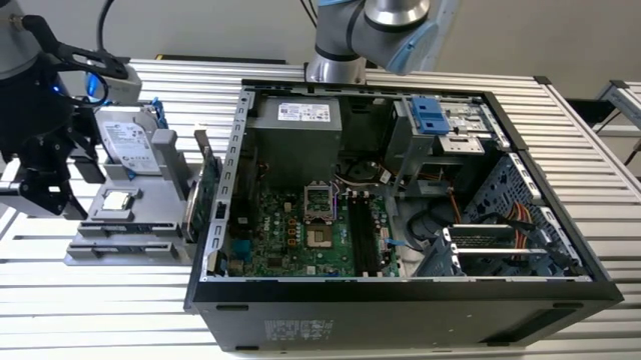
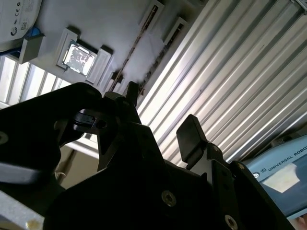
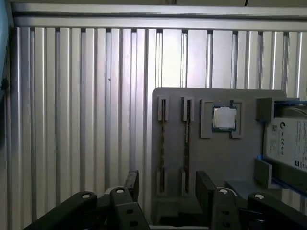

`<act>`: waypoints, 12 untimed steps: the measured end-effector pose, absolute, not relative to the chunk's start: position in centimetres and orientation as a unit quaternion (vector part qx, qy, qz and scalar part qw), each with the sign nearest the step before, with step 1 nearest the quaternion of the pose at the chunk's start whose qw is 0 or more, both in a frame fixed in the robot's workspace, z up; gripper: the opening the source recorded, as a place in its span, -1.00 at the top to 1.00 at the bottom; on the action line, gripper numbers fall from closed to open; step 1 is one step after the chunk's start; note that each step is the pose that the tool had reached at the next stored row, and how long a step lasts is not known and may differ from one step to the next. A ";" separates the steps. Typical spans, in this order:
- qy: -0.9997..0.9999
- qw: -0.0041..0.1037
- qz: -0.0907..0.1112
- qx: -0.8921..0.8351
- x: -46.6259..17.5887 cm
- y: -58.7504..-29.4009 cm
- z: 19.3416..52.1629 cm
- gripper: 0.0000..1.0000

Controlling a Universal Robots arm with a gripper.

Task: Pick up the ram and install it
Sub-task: 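Pick up the ram and move it above insertion slot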

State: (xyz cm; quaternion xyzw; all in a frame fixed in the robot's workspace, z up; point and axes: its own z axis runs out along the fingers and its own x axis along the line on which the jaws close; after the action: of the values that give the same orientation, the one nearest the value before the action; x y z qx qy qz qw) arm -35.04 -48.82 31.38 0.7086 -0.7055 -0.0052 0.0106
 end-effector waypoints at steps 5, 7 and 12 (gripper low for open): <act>-0.706 0.011 -0.005 0.708 -35.1 -48.4 31.0 -1.00; -0.706 0.011 -0.005 0.708 -35.1 -48.1 30.9 -1.00; -0.706 0.011 -0.005 0.708 -35.0 -47.7 30.5 -1.00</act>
State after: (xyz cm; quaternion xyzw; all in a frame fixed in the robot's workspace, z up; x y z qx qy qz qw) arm -35.05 -47.68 30.47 0.7082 -0.7059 -0.0049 0.0108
